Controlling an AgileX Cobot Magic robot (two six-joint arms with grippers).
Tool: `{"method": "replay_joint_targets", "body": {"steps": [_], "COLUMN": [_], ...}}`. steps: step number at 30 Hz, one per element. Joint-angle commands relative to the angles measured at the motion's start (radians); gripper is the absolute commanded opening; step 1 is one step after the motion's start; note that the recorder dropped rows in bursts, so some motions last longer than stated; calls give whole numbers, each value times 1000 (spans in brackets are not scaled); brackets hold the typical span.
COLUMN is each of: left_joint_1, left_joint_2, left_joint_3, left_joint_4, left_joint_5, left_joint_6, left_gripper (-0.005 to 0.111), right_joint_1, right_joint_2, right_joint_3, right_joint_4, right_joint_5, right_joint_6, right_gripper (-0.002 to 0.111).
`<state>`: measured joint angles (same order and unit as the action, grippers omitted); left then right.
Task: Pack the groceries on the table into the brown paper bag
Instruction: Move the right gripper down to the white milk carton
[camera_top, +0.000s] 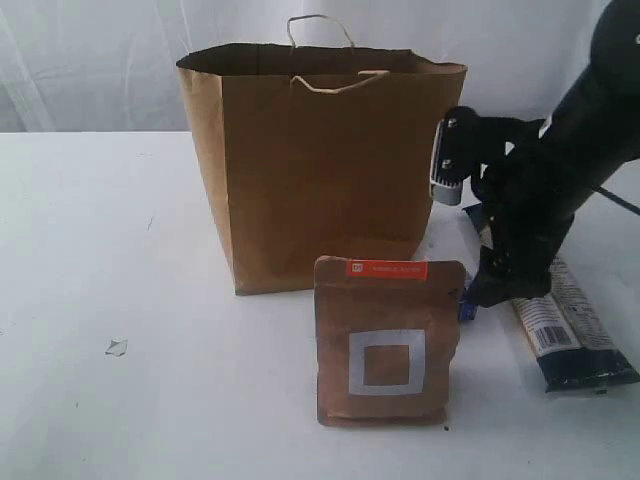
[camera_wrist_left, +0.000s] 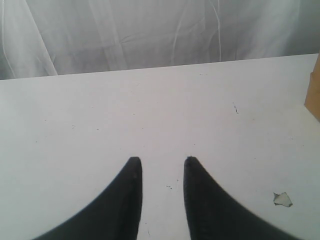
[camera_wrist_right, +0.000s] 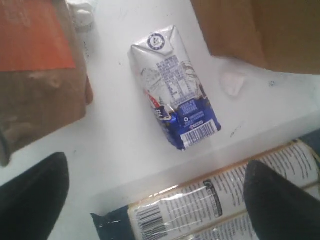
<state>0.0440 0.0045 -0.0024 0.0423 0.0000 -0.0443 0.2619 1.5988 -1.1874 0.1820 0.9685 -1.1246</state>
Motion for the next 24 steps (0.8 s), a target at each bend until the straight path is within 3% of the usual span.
{"method": "replay_joint_targets", "body": {"steps": [1,14,24], "left_joint_1": [4,4,4], "left_joint_2": [-5,-5,-5], "left_joint_3": [2,2,2], "left_joint_4": [-12,-12,-12], "left_joint_5": [0,0,0], "left_joint_6": [-2,-2,-2], "left_gripper": [35,35,35], "right_joint_1": [7,7,9], "right_joint_2": [78,244,313], "right_joint_3": [-39,-59,-59], "right_joint_4": [-14,-19,84], "right_joint_5": [-12,-120,-202], "right_joint_6": [-90,-169,-274], "right_gripper": [82,81,81]}}
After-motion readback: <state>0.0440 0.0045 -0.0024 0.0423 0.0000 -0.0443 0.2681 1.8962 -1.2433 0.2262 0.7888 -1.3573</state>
